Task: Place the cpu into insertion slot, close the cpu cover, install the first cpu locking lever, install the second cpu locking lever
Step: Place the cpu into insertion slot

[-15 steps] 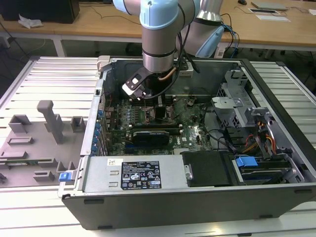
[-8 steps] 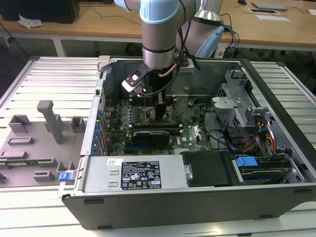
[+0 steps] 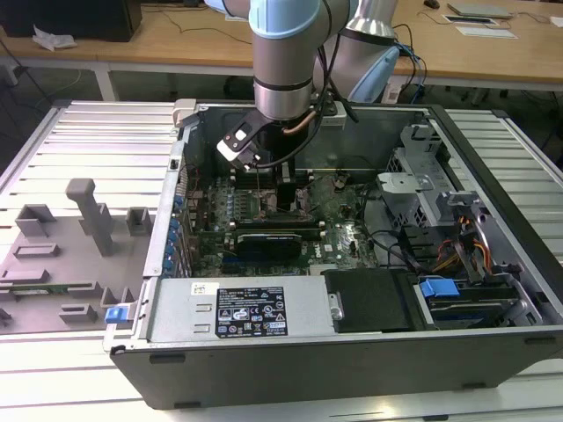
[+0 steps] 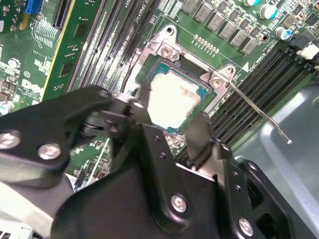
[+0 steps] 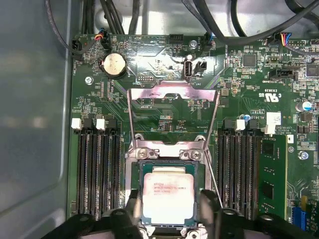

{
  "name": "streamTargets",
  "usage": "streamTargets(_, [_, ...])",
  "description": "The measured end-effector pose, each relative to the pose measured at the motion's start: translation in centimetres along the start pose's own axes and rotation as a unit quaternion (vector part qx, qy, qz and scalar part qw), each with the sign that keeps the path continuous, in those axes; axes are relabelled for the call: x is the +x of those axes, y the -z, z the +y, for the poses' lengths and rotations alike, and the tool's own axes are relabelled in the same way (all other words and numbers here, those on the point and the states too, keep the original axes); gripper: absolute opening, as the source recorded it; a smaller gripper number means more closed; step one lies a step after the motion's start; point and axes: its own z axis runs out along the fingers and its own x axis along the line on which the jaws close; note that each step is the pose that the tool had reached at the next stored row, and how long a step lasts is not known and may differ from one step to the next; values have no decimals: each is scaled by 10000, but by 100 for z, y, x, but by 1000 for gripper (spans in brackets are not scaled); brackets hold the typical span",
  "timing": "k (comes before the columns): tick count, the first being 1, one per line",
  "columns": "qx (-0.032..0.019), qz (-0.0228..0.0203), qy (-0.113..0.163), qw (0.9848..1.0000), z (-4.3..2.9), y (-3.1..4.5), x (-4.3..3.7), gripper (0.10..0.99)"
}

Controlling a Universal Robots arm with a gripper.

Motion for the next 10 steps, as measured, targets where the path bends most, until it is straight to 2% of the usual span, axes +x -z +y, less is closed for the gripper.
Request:
streamTargets(7, [0, 0, 0, 10000, 0, 1, 0, 110])
streamTargets(10, [0, 0, 0, 10000, 0, 1, 0, 106])
